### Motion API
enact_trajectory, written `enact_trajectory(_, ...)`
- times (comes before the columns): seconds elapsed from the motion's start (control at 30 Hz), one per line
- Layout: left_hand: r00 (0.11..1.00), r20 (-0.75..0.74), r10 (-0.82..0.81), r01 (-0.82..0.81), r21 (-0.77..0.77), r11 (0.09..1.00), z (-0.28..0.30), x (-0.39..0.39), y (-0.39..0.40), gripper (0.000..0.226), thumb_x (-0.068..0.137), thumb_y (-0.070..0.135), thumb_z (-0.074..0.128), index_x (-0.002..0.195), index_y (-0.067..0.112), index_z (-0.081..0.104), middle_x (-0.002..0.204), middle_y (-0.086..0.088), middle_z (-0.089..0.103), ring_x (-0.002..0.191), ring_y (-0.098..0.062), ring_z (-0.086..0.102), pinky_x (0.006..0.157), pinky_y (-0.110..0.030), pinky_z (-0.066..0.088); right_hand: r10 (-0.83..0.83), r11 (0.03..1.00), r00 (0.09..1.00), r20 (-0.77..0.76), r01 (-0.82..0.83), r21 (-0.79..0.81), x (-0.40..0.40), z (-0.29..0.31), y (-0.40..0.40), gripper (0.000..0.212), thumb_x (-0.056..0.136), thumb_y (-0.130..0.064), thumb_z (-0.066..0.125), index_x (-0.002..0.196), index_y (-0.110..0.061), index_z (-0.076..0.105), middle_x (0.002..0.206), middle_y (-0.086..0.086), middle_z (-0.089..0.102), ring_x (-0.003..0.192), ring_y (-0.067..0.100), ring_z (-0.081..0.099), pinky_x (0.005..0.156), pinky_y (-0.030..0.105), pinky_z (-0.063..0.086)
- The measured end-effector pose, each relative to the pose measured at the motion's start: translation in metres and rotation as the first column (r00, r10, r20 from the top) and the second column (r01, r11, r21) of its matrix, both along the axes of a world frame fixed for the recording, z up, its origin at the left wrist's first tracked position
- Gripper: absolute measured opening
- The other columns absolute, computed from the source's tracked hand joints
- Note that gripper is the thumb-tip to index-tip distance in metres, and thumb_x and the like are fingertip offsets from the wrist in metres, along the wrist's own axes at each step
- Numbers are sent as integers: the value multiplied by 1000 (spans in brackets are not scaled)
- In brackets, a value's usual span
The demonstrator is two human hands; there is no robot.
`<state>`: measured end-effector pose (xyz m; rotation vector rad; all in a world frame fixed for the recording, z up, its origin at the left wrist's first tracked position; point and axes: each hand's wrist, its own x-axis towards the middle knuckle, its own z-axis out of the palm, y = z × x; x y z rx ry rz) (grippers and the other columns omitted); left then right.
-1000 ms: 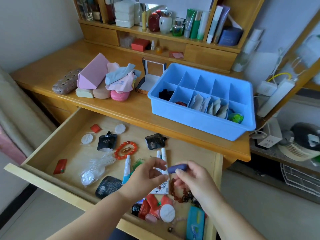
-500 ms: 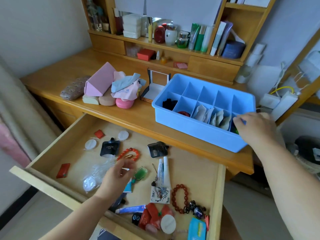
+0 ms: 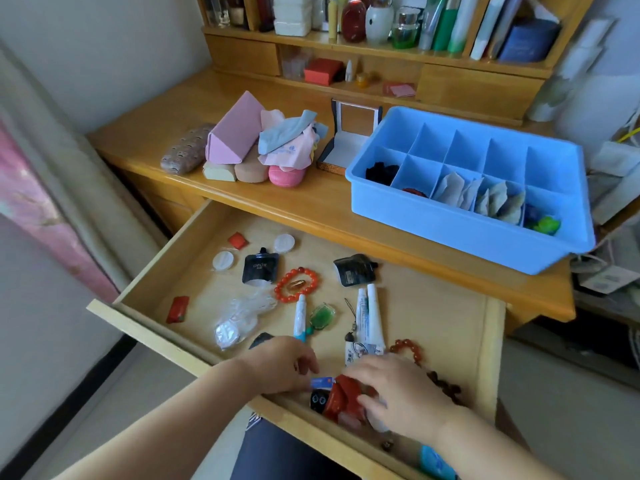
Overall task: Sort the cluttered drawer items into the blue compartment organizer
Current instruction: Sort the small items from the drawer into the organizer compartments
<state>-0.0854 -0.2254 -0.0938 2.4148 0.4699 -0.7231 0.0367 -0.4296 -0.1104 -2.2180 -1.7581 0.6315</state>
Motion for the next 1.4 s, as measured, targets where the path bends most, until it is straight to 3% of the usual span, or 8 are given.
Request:
enact_trajectory(0.23,945,-141,-294,321,238,917,-18,31,-34,39,80,36,67,114,18,57,116,-3,58,107,-25,57,90,-37,48,-56,992,994,91,66,-108,3,-27,-2,41,88,-53,40,107,-26,64,157,-6,16,136,19,28,114,32,6)
enact_trajectory(0.43,994,106,18,-36,177,984,-33,33,-8,13,89,20,47,91,27,58,94,6,61,87,-17,58,71,-25,44,-421,901,906,-53,424,96,38,-6,-25,20,90,-21,58,104,-26,71,132,-13,54,106,10,60,91,24,46)
enact_trajectory(0.63,876,369,311,-393,172,903,-34,28,17,21,90,11,46,101,23,60,101,4,61,82,-15,55,67,-25,42,-628,770,778,-25,626,124,81,8,-53,26,90,-8,55,108,-20,68,110,-7,64,90,9,60,77,26,49)
enact_trajectory(0.93,815,353,460,-539,169,825,-33,19,33,53,87,10,54,137,18,42,137,-6,41,122,-26,44,98,-35,42,-385,922,923,-11,384,-37,42,-14,-38,43,91,-30,56,133,-38,49,152,-16,27,129,9,43,102,25,40)
enact_trajectory(1.03,929,153,338,-366,233,901,-31,22,22,73,91,13,49,152,18,9,158,-3,9,144,-27,13,115,-38,23,-214,970,973,-90,201,-140,19,-21,-26,51,92,-33,51,141,-39,39,158,-18,0,144,8,10,115,29,20)
enact_trajectory(1.13,983,22,184,-185,91,979,-32,21,4,78,95,14,45,152,22,-8,159,2,-12,147,-18,-2,115,-26,11,-126,990,988,-93,119,-82,7,-21,-10,40,92,-34,48,132,-37,51,155,-19,17,141,4,17,114,26,22)
enact_trajectory(1.3,988,153,-11,26,-102,994,-20,16,-1,57,90,8,44,141,35,41,157,12,17,142,-10,24,116,-25,22,-244,938,969,27,228,260,14,-7,29,16,81,-13,67,94,-20,73,99,-10,67,93,13,64,81,25,53)
enact_trajectory(1.4,949,301,95,-67,-102,993,-13,11,7,42,91,6,44,122,27,63,135,12,54,123,-6,49,105,-17,34,-182,957,980,77,158,245,13,-8,53,33,76,-19,73,108,-27,67,121,-6,61,108,15,60,94,27,48)
